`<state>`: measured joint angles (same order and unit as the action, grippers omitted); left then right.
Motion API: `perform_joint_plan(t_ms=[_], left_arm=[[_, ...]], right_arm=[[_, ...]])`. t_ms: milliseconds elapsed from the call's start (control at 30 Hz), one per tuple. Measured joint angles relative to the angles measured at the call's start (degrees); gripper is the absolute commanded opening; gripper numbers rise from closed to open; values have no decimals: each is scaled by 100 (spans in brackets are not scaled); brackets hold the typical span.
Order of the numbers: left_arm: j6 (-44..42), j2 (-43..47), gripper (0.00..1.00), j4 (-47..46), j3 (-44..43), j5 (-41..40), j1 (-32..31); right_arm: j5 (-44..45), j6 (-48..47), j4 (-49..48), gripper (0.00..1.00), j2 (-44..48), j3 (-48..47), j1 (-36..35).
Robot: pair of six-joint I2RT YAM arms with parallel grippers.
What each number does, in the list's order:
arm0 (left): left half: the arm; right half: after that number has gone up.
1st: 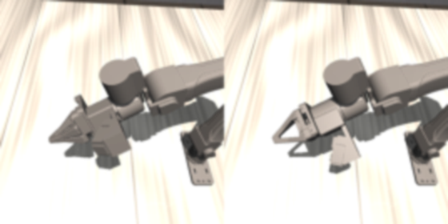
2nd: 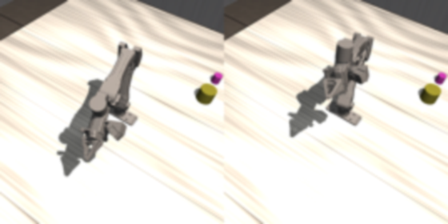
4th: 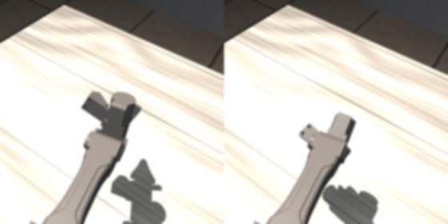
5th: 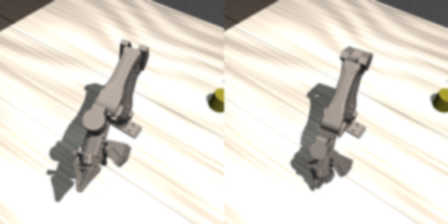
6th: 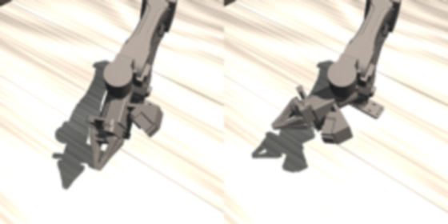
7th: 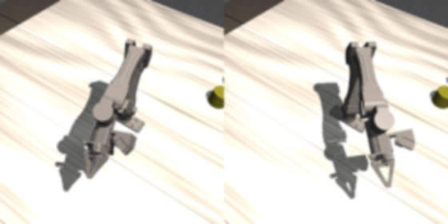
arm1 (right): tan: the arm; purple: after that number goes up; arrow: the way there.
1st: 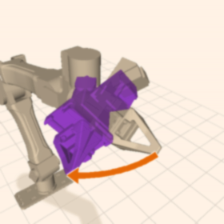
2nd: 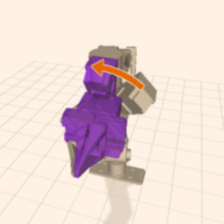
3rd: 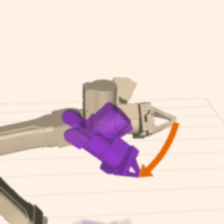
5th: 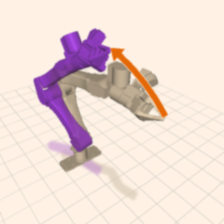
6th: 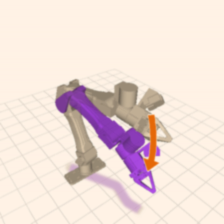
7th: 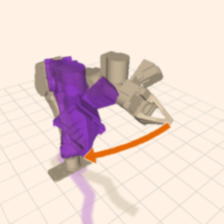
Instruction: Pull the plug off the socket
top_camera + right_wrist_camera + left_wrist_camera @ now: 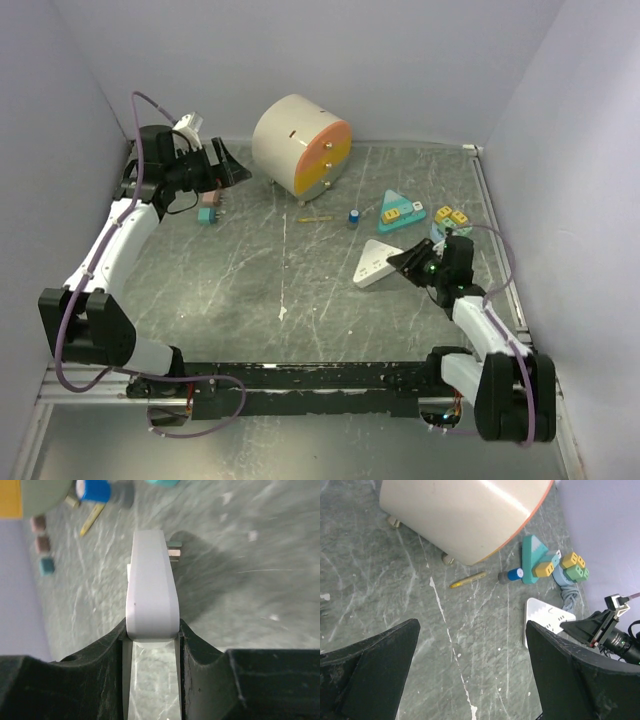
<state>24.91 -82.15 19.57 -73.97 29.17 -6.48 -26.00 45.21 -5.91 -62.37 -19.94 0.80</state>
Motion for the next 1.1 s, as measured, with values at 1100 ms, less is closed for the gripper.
perform_joint_plan(t_ms=[1100], left_arm=[[-20, 26, 100, -31, 33, -22, -105]], right_arm=[[2656, 935, 2061, 3, 551, -782, 1233]])
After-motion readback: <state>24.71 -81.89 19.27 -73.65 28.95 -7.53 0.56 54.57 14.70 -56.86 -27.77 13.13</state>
